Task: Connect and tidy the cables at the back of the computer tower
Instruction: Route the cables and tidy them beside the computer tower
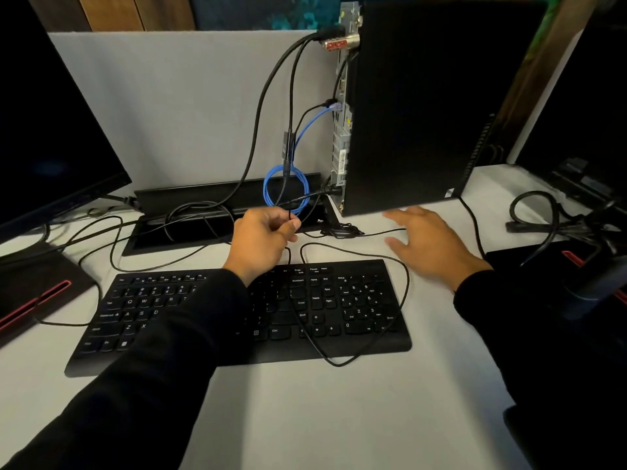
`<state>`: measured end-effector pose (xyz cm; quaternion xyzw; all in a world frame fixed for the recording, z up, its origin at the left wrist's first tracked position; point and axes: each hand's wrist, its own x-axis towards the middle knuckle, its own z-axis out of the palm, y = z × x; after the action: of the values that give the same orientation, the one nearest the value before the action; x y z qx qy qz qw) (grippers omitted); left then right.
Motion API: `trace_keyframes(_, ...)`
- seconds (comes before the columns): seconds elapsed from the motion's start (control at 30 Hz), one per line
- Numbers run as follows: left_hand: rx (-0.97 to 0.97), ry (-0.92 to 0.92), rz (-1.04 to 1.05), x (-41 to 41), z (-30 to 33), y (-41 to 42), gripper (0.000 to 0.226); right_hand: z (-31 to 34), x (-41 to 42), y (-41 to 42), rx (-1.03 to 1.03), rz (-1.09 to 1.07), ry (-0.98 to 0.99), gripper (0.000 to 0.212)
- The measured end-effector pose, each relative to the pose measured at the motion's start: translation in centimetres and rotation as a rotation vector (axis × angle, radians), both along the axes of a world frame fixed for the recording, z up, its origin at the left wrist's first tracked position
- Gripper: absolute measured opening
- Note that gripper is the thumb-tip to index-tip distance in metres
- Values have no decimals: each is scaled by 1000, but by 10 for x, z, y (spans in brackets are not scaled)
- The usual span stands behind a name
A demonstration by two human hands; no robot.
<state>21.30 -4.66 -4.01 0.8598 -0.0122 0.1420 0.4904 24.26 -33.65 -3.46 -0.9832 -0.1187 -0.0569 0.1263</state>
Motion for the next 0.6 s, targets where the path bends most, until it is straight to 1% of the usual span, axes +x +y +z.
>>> trace_keyframes(0.1, -28, 3, 12, 8, -1, -2, 9, 0, 0, 12, 70, 190, 59, 54)
trace_keyframes(0.2, -65, 14, 51, 15, -4, 2, 13, 1, 5, 29, 78, 290, 16, 45)
trace_keyframes(0.27, -93, 16, 93, 18, -5, 6, 13, 3, 12, 46, 56, 303, 5, 39)
trace_keyframes(0.43, -54, -19, 133, 24, -3, 24, 14, 1, 35, 98, -161, 273, -54, 21)
trace_keyframes(0.5, 7, -43, 142, 28, -2, 30, 15, -1, 43, 117, -196, 255, -97, 21)
trace_keyframes(0.6, 111, -50, 110, 35, -5, 31, 5, -3, 55, 137, -184, 236, -96, 27)
